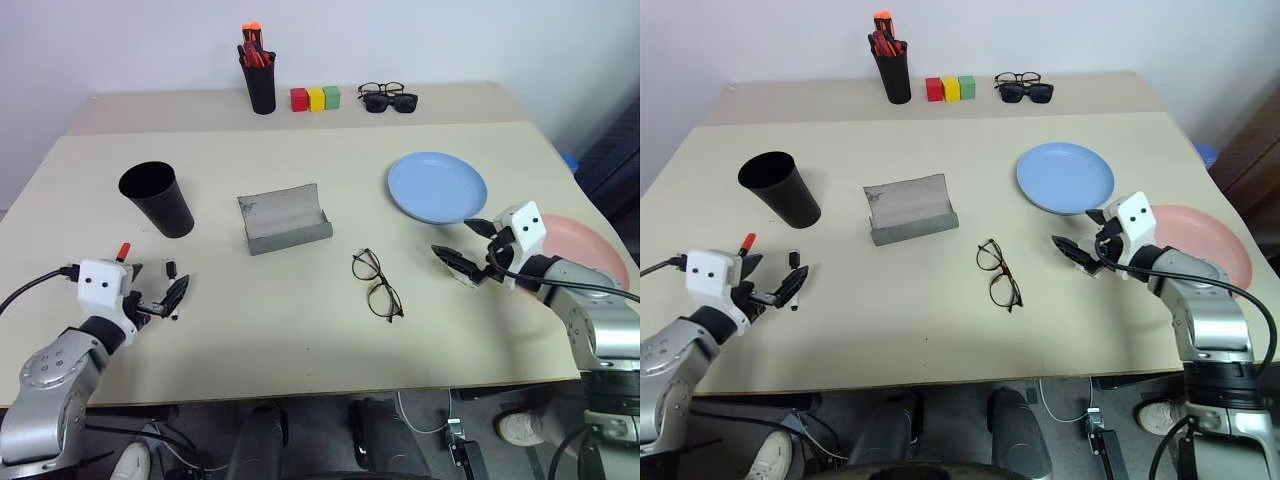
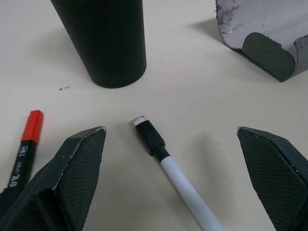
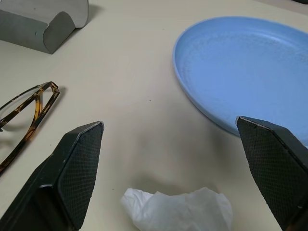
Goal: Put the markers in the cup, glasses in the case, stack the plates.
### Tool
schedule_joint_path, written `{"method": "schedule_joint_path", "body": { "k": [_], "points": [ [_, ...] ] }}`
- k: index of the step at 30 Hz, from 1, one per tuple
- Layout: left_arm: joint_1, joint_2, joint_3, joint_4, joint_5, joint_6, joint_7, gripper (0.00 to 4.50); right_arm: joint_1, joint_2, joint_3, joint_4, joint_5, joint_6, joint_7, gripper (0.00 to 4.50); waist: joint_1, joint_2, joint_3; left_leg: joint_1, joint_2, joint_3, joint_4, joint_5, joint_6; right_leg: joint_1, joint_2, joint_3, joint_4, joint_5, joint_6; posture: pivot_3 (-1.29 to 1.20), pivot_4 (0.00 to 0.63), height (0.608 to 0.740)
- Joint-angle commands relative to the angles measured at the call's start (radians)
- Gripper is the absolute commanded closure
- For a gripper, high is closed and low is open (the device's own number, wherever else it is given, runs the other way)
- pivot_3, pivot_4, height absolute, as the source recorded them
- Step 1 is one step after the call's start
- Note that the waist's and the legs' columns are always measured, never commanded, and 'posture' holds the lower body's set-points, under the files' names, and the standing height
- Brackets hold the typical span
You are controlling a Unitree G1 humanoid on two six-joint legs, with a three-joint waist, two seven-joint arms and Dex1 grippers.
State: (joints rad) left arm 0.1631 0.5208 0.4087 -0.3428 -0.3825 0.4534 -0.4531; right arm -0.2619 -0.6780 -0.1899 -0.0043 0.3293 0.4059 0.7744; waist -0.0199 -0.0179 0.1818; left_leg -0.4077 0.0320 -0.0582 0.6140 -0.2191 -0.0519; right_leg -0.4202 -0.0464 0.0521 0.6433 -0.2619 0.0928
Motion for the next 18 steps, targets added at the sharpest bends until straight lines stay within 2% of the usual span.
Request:
{"method": "schedule_joint_path", "body": {
  "k": [1,6,18],
  "points": [
    [-0.004,-0.005,0.013,-0.038,-0.002,-0.015,0.015,0.01,-0.019,0.009,0.002,-0.039,0.01,-0.014,-0.003,0.0,0.0,0.0,0.0,0.0,0.0,0.0,0.0,0.0,0.0,0.0,0.0,0.0,0.0,0.0,0.0,0.0,0.15,0.74],
    [-0.018,-0.021,-0.003,-0.018,0.015,-0.033,0.032,0.01,-0.058,0.018,0.023,-0.026,-0.004,-0.025,-0.015,0.0,0.0,0.0,0.0,0.0,0.0,0.0,0.0,0.0,0.0,0.0,0.0,0.0,0.0,0.0,0.0,0.0,0.15,0.74],
    [-0.078,-0.027,-0.04,-0.01,0.019,-0.012,0.057,0.01,-0.074,0.043,0.059,-0.138,0.005,0.034,-0.059,0.0,-0.001,0.0,0.0,0.0,0.0,0.0,0.0,0.0,0.0,0.0,0.0,0.0,0.001,0.0,0.001,0.0,0.15,0.74]
  ]
}}
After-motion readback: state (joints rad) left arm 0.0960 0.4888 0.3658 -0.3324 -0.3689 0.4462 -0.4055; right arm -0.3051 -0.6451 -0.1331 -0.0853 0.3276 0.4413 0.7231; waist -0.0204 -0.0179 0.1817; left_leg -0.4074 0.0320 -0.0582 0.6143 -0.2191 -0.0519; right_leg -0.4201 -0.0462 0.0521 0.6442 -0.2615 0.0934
